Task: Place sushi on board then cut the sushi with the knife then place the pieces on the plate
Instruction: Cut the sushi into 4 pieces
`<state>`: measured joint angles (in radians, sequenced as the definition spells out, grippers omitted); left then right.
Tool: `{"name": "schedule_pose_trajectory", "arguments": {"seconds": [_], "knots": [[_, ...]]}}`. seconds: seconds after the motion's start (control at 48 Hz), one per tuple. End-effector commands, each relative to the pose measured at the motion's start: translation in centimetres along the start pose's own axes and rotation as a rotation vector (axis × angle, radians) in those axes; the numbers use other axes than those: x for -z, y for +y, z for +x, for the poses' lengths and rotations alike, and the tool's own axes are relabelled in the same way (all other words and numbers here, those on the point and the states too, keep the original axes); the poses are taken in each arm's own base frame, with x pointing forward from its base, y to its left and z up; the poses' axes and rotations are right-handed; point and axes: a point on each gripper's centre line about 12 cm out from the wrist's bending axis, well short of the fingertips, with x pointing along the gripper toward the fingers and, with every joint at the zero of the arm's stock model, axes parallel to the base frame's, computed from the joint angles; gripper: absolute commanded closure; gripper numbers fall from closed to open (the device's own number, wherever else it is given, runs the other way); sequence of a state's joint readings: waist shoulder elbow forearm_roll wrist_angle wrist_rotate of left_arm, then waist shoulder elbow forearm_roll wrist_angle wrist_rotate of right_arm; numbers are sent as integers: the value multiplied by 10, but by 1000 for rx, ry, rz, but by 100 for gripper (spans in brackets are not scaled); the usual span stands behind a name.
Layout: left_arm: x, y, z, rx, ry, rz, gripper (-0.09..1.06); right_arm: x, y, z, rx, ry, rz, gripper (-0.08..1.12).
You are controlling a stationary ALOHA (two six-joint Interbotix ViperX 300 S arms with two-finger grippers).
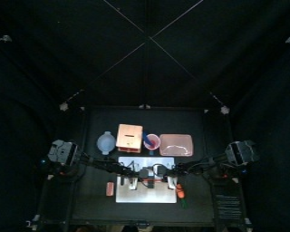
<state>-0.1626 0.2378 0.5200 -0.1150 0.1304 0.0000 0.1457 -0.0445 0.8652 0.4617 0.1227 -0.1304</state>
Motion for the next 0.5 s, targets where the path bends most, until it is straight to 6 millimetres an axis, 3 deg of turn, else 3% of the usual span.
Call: {"name": "schedule_pose_trajectory", "arguments": {"seconds": [0.021, 0.5], "knots": [[-14, 4, -5, -4, -39, -4, 51, -12, 1, -6, -6, -43, -7, 74], [-18, 15, -9, -25, -52, 10, 51, -23, -7, -15, 8, -82, -11, 74]]}}
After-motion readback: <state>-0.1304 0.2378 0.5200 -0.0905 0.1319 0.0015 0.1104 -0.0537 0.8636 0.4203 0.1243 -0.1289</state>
